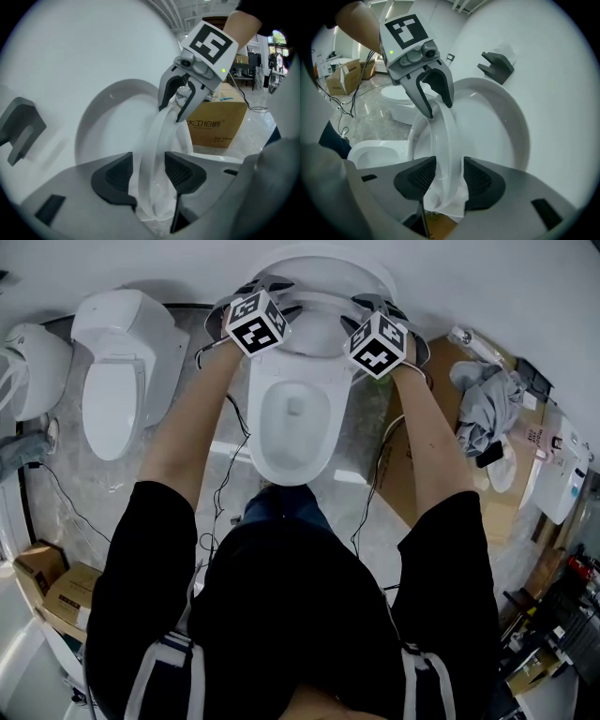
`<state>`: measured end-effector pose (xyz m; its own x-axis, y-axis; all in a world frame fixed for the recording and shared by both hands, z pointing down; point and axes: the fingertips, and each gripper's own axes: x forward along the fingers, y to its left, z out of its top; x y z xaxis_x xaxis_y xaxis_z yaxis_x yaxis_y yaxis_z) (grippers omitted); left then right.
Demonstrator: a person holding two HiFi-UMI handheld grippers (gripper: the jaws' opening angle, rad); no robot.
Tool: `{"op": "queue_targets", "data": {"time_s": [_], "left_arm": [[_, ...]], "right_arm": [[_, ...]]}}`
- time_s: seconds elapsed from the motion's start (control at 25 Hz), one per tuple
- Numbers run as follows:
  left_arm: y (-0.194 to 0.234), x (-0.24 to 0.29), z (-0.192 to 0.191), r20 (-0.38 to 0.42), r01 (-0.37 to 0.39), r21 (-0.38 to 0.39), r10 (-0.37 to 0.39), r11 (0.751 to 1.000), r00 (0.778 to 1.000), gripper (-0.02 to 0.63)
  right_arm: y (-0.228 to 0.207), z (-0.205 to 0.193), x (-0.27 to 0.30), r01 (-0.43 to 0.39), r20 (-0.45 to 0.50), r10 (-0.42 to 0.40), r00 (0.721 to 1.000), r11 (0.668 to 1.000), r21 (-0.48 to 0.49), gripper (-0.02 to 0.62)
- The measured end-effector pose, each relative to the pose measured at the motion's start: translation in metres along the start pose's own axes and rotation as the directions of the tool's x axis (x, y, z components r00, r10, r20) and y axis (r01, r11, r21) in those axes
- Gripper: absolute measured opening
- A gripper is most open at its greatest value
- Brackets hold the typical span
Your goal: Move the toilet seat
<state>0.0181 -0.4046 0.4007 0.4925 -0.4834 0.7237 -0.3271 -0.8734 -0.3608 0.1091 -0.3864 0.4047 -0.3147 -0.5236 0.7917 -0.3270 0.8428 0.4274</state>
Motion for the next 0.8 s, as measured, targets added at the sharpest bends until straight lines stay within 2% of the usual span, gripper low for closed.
{"op": "queue_targets", "data": {"time_s": [0.2, 0.28, 0.36, 0.4, 0.48, 0.64, 0.8], "left_arm": [[0.000, -0.016, 0.015, 0.048, -0.069, 0.014, 0.069, 0.997, 0.996, 0.212], [0.000, -0.027, 0.022, 0.070, -0.111, 0.026, 0.109, 0.993, 0.992, 0.194], [0.000, -0.039, 0.028, 0.083, -0.154, 0.041, 0.150, 0.987, 0.985, 0.090], [-0.001, -0.045, 0.030, 0.086, -0.173, 0.049, 0.169, 0.984, 0.982, 0.041], [-0.006, -0.055, 0.034, 0.092, -0.195, 0.058, 0.189, 0.979, 0.978, 0.011], [-0.021, -0.076, 0.042, 0.114, -0.213, 0.066, 0.205, 0.975, 0.972, 0.008], [-0.035, -0.109, 0.050, 0.159, -0.238, 0.029, 0.231, 0.971, 0.960, 0.006]], "right_arm": [[-0.007, 0.006, -0.018, 0.136, 0.035, -0.136, 0.990, 0.990, -0.021, 0.202], [-0.010, 0.012, -0.030, 0.185, 0.052, -0.184, 0.982, 0.982, -0.023, 0.184], [-0.013, 0.017, -0.042, 0.233, 0.059, -0.232, 0.971, 0.972, -0.027, 0.126], [-0.014, 0.019, -0.047, 0.255, 0.060, -0.253, 0.966, 0.966, -0.029, 0.076], [-0.012, 0.023, -0.058, 0.283, 0.059, -0.281, 0.958, 0.959, -0.030, 0.042], [-0.003, 0.028, -0.082, 0.331, 0.054, -0.330, 0.942, 0.944, -0.006, 0.025], [0.007, 0.034, -0.115, 0.376, 0.065, -0.381, 0.922, 0.924, 0.073, 0.024]]}}
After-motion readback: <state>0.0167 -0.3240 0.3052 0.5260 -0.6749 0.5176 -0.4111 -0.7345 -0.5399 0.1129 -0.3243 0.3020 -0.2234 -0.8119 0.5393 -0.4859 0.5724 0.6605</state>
